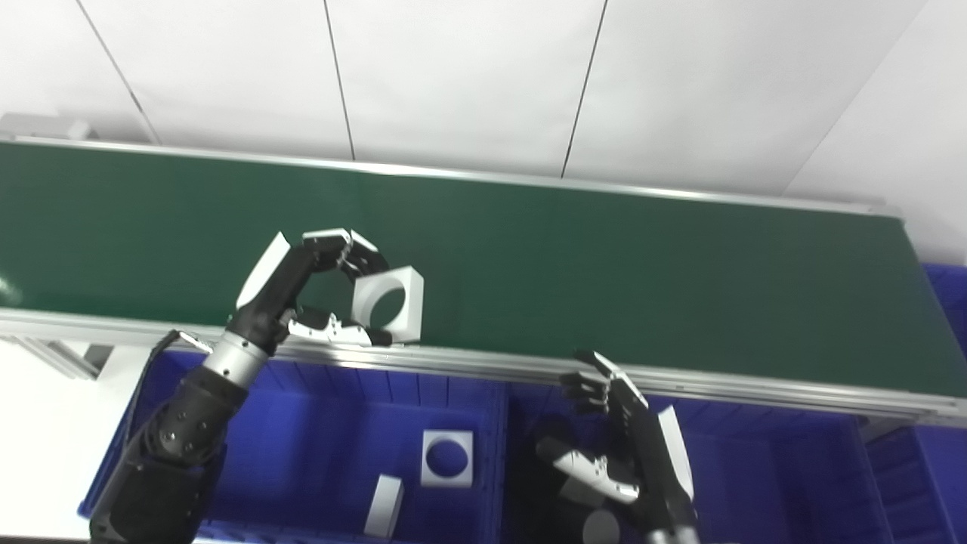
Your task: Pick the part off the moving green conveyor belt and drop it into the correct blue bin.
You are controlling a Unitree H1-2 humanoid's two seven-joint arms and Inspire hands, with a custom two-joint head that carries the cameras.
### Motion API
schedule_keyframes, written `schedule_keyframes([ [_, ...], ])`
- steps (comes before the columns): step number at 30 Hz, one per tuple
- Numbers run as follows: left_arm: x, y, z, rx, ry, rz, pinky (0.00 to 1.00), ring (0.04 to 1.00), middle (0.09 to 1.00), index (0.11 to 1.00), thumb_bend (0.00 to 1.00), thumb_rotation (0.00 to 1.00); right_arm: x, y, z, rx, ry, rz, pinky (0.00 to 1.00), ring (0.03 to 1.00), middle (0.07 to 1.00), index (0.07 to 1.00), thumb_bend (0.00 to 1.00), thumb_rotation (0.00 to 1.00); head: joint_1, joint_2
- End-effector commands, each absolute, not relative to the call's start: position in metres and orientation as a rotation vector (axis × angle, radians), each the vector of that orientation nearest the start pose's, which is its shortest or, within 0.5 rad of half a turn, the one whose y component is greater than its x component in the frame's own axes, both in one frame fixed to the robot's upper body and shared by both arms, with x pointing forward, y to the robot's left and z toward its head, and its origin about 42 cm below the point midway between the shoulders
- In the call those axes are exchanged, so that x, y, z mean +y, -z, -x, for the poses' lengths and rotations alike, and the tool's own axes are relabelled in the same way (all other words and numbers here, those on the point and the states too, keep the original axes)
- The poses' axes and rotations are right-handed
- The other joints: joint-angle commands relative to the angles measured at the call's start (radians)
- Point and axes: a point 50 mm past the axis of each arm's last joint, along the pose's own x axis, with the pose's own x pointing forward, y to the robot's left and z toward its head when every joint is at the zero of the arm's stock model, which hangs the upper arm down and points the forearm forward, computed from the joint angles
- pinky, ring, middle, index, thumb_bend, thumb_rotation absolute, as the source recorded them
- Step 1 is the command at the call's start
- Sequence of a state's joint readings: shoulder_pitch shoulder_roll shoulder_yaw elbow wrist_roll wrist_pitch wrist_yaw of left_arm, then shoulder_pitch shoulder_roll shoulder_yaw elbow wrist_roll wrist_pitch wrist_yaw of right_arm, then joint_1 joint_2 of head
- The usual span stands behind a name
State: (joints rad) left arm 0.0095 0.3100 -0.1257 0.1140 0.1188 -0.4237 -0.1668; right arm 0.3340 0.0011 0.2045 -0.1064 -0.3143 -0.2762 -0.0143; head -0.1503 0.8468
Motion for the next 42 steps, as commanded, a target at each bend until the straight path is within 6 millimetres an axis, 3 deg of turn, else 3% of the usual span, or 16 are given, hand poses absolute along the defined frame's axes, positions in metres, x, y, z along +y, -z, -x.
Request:
schedule_keyframes([
  [1,0.265,-0.097,-0.265,-0.313,0.398,-0.475,0.44,0.495,0.469,0.528,0.51,0.0,-0.165,-0.083,-0.171,-0.121,-0.143,0.236,0.6,0.675,0.717,0.822,0.71,0.46,0.0,0.007],
  [10,0.243,-0.077,-0.235,-0.241,0.567,-0.622,0.45,0.518,0.476,0.521,0.51,0.0,-0.167,-0.087,-0.171,-0.124,-0.13,0.242,0.58,0.661,0.717,0.811,0.72,0.46,0.014,0.024],
  [23,0.221,-0.071,-0.227,-0.015,0.641,-0.85,0.54,0.597,0.478,0.537,0.51,0.0,-0.167,-0.093,-0.169,-0.113,-0.129,0.244,0.58,0.662,0.716,0.814,0.71,0.47,0.024,0.04],
  [24,0.22,-0.071,-0.227,0.004,0.644,-0.87,0.56,0.613,0.574,0.519,0.51,0.04,-0.167,-0.093,-0.169,-0.113,-0.129,0.244,0.58,0.663,0.718,0.815,0.71,0.47,0.024,0.04],
  [25,0.219,-0.072,-0.227,0.017,0.647,-0.885,0.58,0.653,0.662,0.679,0.55,0.16,-0.166,-0.093,-0.169,-0.113,-0.13,0.243,0.58,0.665,0.719,0.816,0.7,0.47,0.025,0.043],
  [28,0.216,-0.073,-0.226,0.039,0.661,-0.945,0.67,0.77,0.813,0.84,0.63,0.29,-0.166,-0.094,-0.168,-0.112,-0.129,0.245,0.58,0.662,0.717,0.816,0.71,0.48,0.026,0.043],
  [30,0.213,-0.073,-0.225,0.025,0.666,-0.983,0.71,0.815,0.864,0.883,0.68,0.33,-0.166,-0.094,-0.168,-0.109,-0.13,0.246,0.58,0.663,0.717,0.817,0.71,0.48,0.025,0.044],
  [33,0.211,-0.076,-0.221,0.028,0.652,-0.896,0.81,0.893,0.943,0.94,0.8,0.43,-0.165,-0.095,-0.167,-0.105,-0.13,0.241,0.58,0.668,0.721,0.818,0.72,0.48,0.016,0.047],
  [35,0.21,-0.077,-0.218,0.048,0.638,-0.766,0.85,0.925,0.964,0.946,0.84,0.44,-0.165,-0.096,-0.167,-0.106,-0.13,0.24,0.58,0.671,0.723,0.818,0.72,0.47,0.01,0.051],
  [38,0.205,-0.079,-0.208,0.053,0.582,-0.452,0.81,0.917,0.95,0.932,0.88,0.46,-0.165,-0.097,-0.166,-0.1,-0.137,0.247,0.59,0.672,0.726,0.819,0.71,0.44,0.003,0.059],
  [42,0.2,-0.073,-0.198,0.017,0.527,-0.214,0.8,0.873,0.903,0.901,0.88,0.44,-0.165,-0.098,-0.164,-0.096,-0.147,0.249,0.59,0.671,0.725,0.82,0.72,0.45,0.0,0.061],
])
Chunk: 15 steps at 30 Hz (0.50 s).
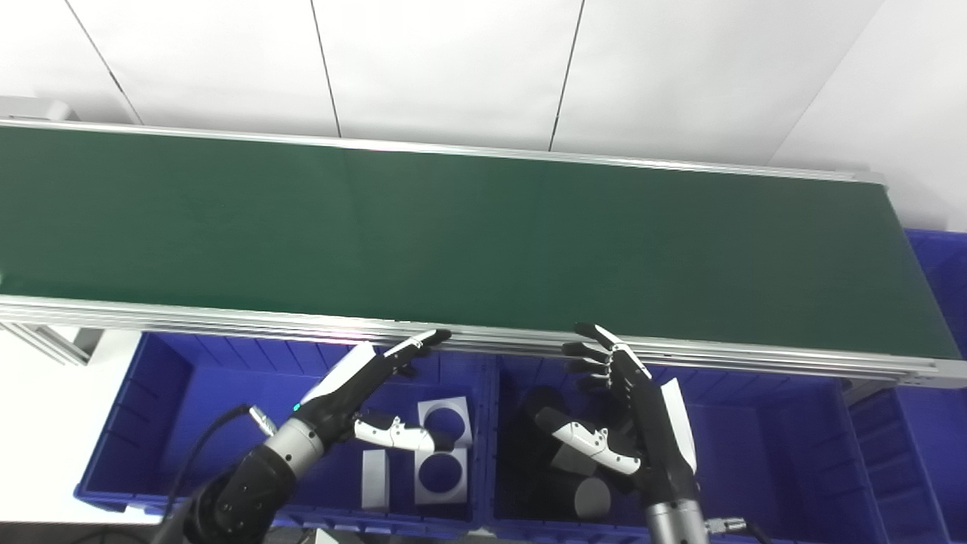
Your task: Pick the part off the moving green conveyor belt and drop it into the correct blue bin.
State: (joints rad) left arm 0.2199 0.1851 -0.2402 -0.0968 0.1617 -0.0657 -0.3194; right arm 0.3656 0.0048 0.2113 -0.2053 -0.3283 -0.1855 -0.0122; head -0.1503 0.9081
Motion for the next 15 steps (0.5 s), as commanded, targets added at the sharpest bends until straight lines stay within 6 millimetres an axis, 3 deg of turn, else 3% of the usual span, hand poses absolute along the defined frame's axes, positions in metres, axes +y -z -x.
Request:
schedule_keyframes([
  [1,0.2,-0.071,-0.197,0.003,0.516,-0.173,0.8,0.862,0.893,0.892,0.87,0.42,-0.165,-0.098,-0.164,-0.096,-0.15,0.247,0.59,0.672,0.727,0.821,0.72,0.45,0.001,0.0],
  [8,0.2,-0.062,-0.191,-0.083,0.423,-0.001,0.74,0.781,0.789,0.801,0.84,0.33,-0.167,-0.099,-0.161,-0.083,-0.149,0.25,0.59,0.667,0.722,0.818,0.73,0.45,0.002,0.004],
  [15,0.197,-0.058,-0.193,-0.132,0.388,0.039,0.72,0.755,0.769,0.777,0.8,0.31,-0.167,-0.099,-0.162,-0.065,-0.148,0.247,0.59,0.669,0.719,0.821,0.71,0.42,0.035,-0.002],
])
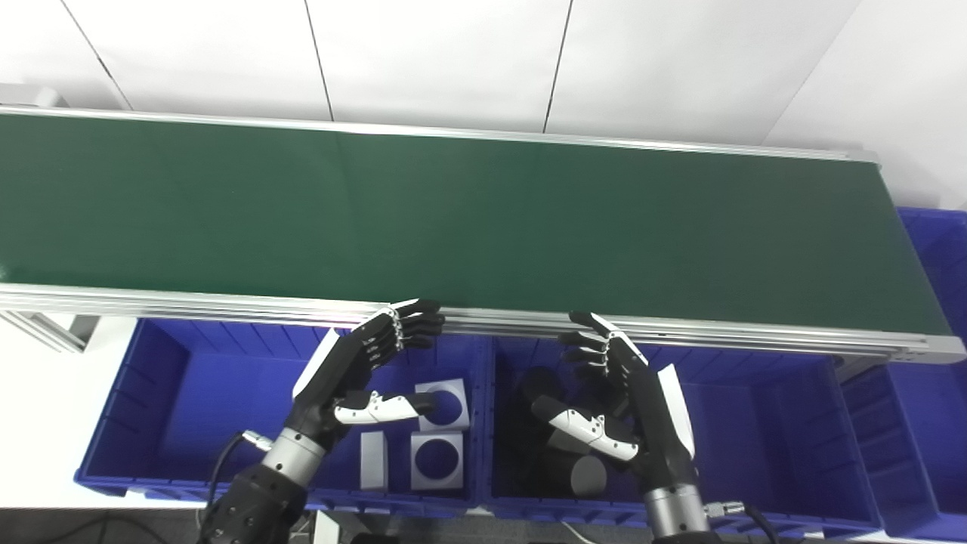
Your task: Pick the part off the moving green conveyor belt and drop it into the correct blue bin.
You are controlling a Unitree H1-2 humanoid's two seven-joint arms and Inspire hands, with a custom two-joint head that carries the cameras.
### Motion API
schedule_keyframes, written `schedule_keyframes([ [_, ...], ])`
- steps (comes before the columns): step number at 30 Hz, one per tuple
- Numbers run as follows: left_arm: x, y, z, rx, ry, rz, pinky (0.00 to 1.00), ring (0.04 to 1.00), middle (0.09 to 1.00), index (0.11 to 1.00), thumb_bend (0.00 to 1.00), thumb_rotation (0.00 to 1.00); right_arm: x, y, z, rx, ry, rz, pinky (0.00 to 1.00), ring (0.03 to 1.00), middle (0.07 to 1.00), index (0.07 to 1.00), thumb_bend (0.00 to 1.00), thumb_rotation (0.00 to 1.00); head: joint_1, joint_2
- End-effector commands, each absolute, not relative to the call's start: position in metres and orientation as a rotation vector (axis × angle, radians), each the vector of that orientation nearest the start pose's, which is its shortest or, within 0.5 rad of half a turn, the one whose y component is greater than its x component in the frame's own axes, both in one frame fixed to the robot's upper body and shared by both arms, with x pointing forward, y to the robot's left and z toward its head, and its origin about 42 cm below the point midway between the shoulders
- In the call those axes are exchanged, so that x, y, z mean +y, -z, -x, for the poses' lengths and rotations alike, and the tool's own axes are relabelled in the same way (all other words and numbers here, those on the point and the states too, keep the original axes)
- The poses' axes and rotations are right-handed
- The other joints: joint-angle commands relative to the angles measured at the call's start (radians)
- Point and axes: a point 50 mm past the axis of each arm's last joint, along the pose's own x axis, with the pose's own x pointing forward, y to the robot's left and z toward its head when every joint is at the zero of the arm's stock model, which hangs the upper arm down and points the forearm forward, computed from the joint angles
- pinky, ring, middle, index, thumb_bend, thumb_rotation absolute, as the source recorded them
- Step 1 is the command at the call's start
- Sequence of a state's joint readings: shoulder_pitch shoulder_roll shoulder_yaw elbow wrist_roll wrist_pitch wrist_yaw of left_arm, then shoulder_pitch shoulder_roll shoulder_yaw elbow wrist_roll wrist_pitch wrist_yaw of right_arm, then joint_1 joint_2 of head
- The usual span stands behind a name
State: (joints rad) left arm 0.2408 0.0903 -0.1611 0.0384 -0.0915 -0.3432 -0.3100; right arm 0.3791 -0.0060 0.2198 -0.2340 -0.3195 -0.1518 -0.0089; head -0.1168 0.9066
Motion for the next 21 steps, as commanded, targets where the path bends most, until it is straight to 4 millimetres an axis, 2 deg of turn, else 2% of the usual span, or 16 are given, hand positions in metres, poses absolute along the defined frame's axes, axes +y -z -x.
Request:
schedule_keyframes([
  [1,0.1967,-0.0575,-0.1935,-0.136,0.388,0.046,0.71,0.754,0.766,0.773,0.79,0.3,-0.1671,-0.099,-0.1619,-0.064,-0.149,0.245,0.59,0.671,0.72,0.822,0.71,0.42,0.002,0.0],
  [12,0.1903,-0.0581,-0.1975,-0.154,0.401,-0.004,0.67,0.73,0.751,0.759,0.8,0.27,-0.1713,-0.0994,-0.1643,-0.067,-0.143,0.261,0.58,0.67,0.72,0.815,0.71,0.45,0.024,0.007],
  [21,0.1906,-0.0589,-0.1979,-0.151,0.41,-0.027,0.66,0.714,0.748,0.765,0.8,0.27,-0.171,-0.1001,-0.1646,-0.067,-0.144,0.258,0.58,0.662,0.713,0.815,0.71,0.43,0.017,0.009],
])
